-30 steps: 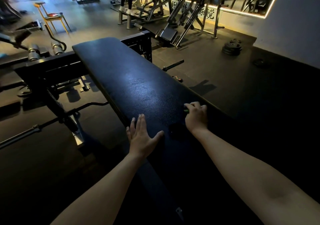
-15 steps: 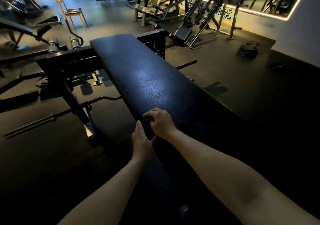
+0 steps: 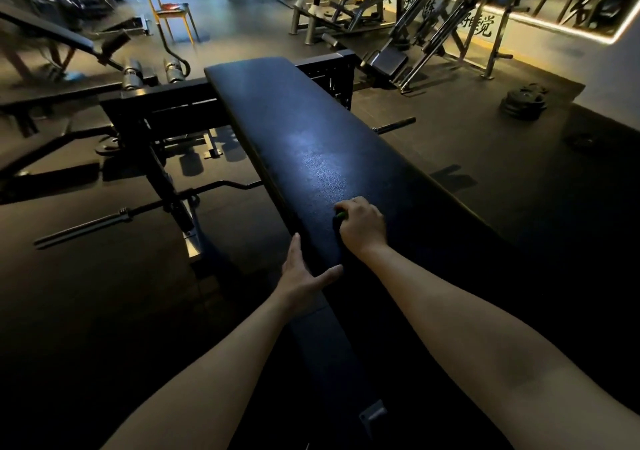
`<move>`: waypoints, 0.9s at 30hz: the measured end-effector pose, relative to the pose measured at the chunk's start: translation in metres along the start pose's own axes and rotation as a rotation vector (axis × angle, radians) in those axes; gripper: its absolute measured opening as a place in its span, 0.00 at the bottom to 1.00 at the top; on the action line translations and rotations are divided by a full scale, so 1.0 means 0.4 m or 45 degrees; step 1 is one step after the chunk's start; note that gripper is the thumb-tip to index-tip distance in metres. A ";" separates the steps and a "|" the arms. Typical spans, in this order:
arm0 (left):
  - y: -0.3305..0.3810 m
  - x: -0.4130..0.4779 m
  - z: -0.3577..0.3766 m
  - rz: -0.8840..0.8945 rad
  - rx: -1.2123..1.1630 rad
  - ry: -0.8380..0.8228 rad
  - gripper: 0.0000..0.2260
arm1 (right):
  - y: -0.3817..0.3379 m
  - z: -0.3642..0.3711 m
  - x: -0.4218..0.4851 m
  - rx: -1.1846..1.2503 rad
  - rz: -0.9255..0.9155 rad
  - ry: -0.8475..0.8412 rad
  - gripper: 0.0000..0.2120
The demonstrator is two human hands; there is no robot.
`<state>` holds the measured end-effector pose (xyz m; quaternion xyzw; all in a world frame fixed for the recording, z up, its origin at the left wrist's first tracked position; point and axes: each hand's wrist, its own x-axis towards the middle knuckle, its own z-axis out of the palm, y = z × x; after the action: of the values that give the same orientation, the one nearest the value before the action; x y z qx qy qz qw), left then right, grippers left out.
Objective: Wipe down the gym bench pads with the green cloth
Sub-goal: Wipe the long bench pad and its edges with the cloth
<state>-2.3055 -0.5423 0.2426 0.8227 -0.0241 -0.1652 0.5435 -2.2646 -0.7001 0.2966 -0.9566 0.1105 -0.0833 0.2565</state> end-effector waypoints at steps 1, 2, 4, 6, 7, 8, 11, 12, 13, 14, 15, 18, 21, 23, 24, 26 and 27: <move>-0.005 0.000 -0.003 0.003 -0.009 0.007 0.62 | -0.022 0.010 -0.017 0.024 -0.087 -0.033 0.18; -0.009 0.001 -0.001 0.002 -0.046 0.023 0.62 | -0.040 0.018 -0.036 0.061 -0.171 -0.061 0.18; -0.061 0.032 0.020 0.046 -0.244 0.028 0.54 | -0.066 0.029 -0.076 0.159 -0.291 -0.128 0.18; -0.080 0.029 0.038 0.116 -0.349 0.046 0.43 | -0.074 0.034 -0.104 0.244 -0.364 -0.196 0.17; -0.064 0.012 0.038 0.116 -0.352 0.078 0.39 | -0.070 0.032 -0.107 0.259 -0.399 -0.216 0.17; -0.036 -0.013 0.032 0.105 -0.337 0.106 0.35 | -0.061 0.028 -0.101 0.254 -0.422 -0.193 0.17; -0.023 -0.033 0.032 0.065 -0.282 0.116 0.38 | -0.019 0.005 -0.030 0.174 -0.289 0.095 0.15; -0.021 -0.035 0.030 0.039 -0.248 0.116 0.42 | -0.005 -0.006 -0.005 0.140 -0.191 0.167 0.14; -0.021 -0.032 0.028 0.021 -0.231 0.111 0.44 | 0.004 -0.011 0.013 0.115 -0.118 0.188 0.14; -0.021 -0.030 0.025 0.012 -0.223 0.108 0.46 | 0.003 -0.009 0.022 0.083 -0.088 0.153 0.14; -0.015 -0.032 0.023 0.005 -0.212 0.097 0.47 | -0.006 0.002 0.020 0.043 -0.097 0.096 0.15; -0.011 -0.032 0.018 0.009 -0.197 0.089 0.47 | -0.051 0.051 -0.026 -0.019 -0.184 0.002 0.18; -0.008 -0.032 0.019 0.038 -0.211 0.105 0.36 | -0.068 0.053 -0.047 0.012 -0.234 -0.036 0.18; -0.007 -0.035 0.021 0.101 -0.249 0.138 0.34 | -0.077 0.047 -0.076 0.076 -0.304 -0.103 0.17; -0.011 -0.036 0.022 0.116 -0.285 0.163 0.37 | -0.080 0.041 -0.094 0.131 -0.325 -0.139 0.17; -0.021 -0.047 0.021 0.164 -0.287 0.178 0.44 | -0.080 0.038 -0.129 0.245 -0.327 -0.202 0.18; -0.032 -0.052 0.019 0.195 -0.250 0.191 0.48 | -0.081 0.042 -0.141 0.288 -0.312 -0.245 0.18</move>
<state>-2.3292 -0.5392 0.2334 0.7714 -0.0299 -0.0626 0.6326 -2.3096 -0.6504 0.2932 -0.9315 -0.0421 -0.0339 0.3597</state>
